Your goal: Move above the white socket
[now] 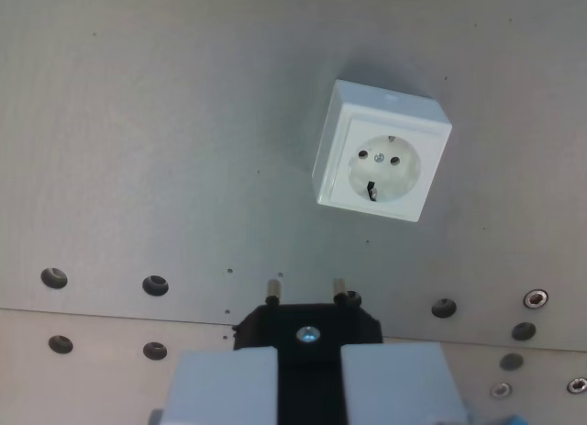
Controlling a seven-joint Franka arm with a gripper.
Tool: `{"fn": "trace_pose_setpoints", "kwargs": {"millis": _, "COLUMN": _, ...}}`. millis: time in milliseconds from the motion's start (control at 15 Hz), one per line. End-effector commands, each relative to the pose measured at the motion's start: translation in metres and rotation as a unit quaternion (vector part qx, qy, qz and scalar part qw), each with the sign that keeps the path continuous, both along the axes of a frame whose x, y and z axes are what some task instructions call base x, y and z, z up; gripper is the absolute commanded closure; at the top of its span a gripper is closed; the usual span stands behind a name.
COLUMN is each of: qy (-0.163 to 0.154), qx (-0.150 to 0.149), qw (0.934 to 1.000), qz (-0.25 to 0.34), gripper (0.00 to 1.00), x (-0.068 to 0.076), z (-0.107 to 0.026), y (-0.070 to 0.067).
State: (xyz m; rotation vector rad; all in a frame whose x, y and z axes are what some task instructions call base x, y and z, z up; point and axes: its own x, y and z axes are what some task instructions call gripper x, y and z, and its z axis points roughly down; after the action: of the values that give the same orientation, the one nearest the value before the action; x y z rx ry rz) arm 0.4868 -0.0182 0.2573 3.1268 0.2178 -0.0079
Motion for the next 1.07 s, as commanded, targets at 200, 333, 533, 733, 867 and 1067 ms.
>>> {"fn": "trace_pose_setpoints", "kwargs": {"millis": 200, "qy": 0.0, "qx": 0.0, "qw": 1.0, "qz": 0.0, "gripper": 1.0, "x": 0.0, "z": 0.0, "y": 0.0}}
{"fn": "trace_pose_setpoints", "kwargs": {"millis": 333, "qy": -0.001, "qx": 0.0, "qw": 1.0, "qz": 0.0, "gripper": 1.0, "x": 0.0, "z": -0.0001, "y": -0.0001}}
{"fn": "trace_pose_setpoints", "kwargs": {"millis": 533, "qy": -0.001, "qx": 0.0, "qw": 1.0, "qz": -0.002, "gripper": 1.0, "x": -0.0002, "z": -0.0008, "y": -0.0003}}
{"fn": "trace_pose_setpoints", "kwargs": {"millis": 733, "qy": -0.002, "qx": -0.001, "qw": 1.0, "qz": -0.006, "gripper": 1.0, "x": -0.0005, "z": -0.0027, "y": -0.001}}
{"fn": "trace_pose_setpoints", "kwargs": {"millis": 867, "qy": -0.006, "qx": -0.001, "qw": 0.9999, "qz": -0.01, "gripper": 1.0, "x": -0.0009, "z": -0.0049, "y": -0.0018}}
{"fn": "trace_pose_setpoints", "kwargs": {"millis": 1067, "qy": -0.014, "qx": -0.002, "qw": 0.9998, "qz": -0.016, "gripper": 1.0, "x": -0.0016, "z": -0.0089, "y": -0.0034}}
